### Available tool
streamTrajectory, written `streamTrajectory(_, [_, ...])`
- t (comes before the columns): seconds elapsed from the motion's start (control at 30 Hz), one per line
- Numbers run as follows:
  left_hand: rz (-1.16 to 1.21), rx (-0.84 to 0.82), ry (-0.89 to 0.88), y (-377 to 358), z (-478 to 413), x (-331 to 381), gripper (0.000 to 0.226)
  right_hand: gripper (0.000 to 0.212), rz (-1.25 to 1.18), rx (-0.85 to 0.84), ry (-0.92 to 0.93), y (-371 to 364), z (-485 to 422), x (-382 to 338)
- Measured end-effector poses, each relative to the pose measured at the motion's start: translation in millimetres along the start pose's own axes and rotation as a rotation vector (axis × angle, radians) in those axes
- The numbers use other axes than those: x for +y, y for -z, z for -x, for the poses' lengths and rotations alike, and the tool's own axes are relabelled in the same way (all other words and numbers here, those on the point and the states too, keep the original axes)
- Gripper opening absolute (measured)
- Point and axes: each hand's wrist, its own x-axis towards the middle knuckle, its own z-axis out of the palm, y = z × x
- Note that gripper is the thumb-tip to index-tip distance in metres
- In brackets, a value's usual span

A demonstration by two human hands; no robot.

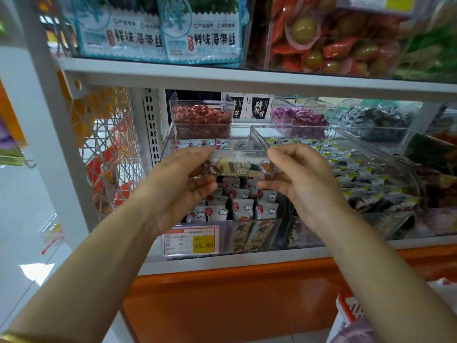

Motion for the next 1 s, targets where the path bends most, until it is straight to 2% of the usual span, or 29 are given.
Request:
streamTrajectory(0.07, [-0.107,-0.021,-0.061,-0.1,0.0,-2.4,0.009,0.004,0.063,-0.008,-0.001,-0.2,-0.7,2.0])
streamTrajectory(0.13, [-0.208,-0.019,-0.119,0.7,-0.6,-4.6,0.015,0.012,0.122,-0.026,0.002,-0.6,-1.3,3.6])
streamTrajectory(0.27, [-0.24,-0.102,-0.132,2.3,0.8,-3.1,0.03,0.006,0.329,-0.019,0.093,0.7,0.4,4.5])
streamTrajectory(0.43, [-0.378,-0.141,-0.169,3.3,4.1,0.2,0.022,0.011,0.329,0.023,0.16,-0.7,3.0,3.7])
streamTrajectory(0.53, [-0.508,-0.159,-0.179,4.1,6.4,2.9,0.02,0.018,0.413,0.067,0.234,0.3,0.6,4.4])
streamTrajectory(0.63, [-0.67,-0.093,-0.196,2.5,8.2,2.5,0.03,0.023,0.505,0.062,0.305,-0.2,1.1,5.5])
streamTrajectory(0.73, [-0.795,0.018,-0.259,0.5,6.8,1.4,0.024,0.015,0.565,0.025,0.339,-3.9,4.7,4.7])
streamTrajectory(1.0, [-0.931,0.079,-0.446,5.0,5.6,3.2,0.03,0.014,0.537,-0.048,0.324,-5.1,5.6,6.3])
